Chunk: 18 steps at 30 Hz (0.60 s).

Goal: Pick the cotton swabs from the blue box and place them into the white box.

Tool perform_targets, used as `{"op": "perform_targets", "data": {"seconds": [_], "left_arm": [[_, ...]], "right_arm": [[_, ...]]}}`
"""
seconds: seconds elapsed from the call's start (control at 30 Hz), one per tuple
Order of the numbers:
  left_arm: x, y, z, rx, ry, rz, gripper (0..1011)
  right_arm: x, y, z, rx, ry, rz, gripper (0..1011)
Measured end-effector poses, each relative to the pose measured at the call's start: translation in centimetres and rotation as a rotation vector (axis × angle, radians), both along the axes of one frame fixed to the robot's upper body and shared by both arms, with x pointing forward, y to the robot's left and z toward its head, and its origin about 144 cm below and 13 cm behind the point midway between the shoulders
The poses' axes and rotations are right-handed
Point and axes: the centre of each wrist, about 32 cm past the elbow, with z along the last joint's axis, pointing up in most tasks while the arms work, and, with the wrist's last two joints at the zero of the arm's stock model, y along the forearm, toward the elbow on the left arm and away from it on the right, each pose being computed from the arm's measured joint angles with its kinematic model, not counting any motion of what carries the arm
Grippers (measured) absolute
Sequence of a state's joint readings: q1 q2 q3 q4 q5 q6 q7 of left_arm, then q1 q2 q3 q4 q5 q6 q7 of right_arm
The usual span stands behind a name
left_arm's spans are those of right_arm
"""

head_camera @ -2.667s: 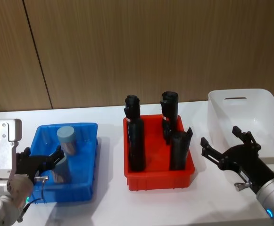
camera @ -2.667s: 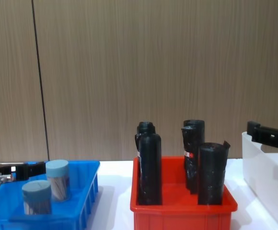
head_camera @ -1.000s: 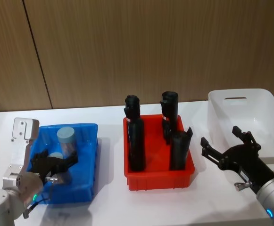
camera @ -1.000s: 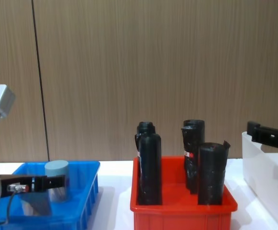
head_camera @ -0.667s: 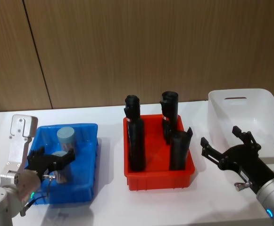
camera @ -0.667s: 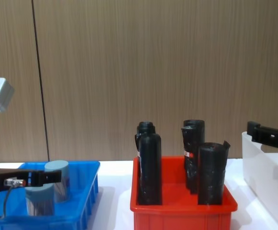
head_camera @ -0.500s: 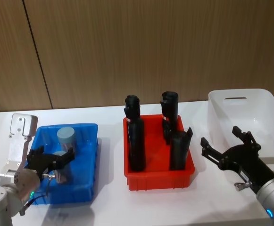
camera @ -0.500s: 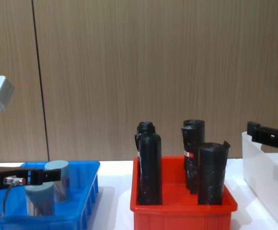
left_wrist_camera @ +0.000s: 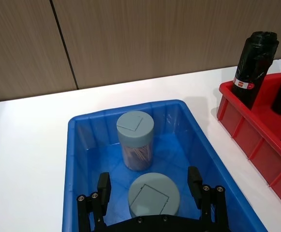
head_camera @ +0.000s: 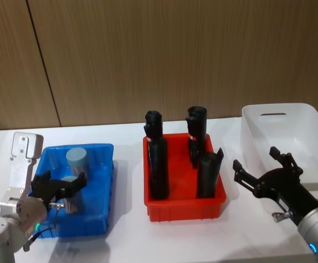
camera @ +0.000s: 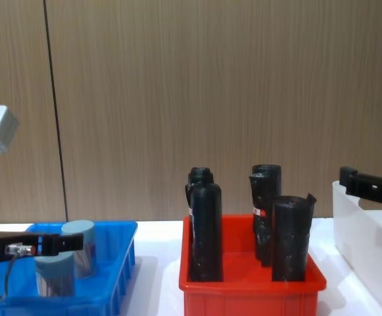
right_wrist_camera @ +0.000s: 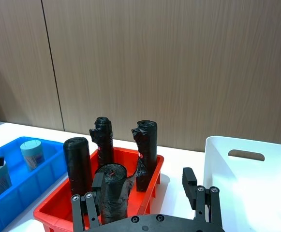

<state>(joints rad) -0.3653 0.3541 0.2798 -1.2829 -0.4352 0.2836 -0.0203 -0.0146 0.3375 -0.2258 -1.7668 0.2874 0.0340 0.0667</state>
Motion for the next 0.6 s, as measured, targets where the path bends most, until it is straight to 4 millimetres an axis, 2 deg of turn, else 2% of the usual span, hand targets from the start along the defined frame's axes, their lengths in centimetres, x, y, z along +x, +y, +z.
{"op": "perform_targets", "data": {"seconds": [0.6], "left_arm": [[0.41,0.01,-1.03,-0.044,0.036,-0.012,1004]], "right_arm": [[0.00,0.00,0.00,0.000,0.000,0.000,1002]]}}
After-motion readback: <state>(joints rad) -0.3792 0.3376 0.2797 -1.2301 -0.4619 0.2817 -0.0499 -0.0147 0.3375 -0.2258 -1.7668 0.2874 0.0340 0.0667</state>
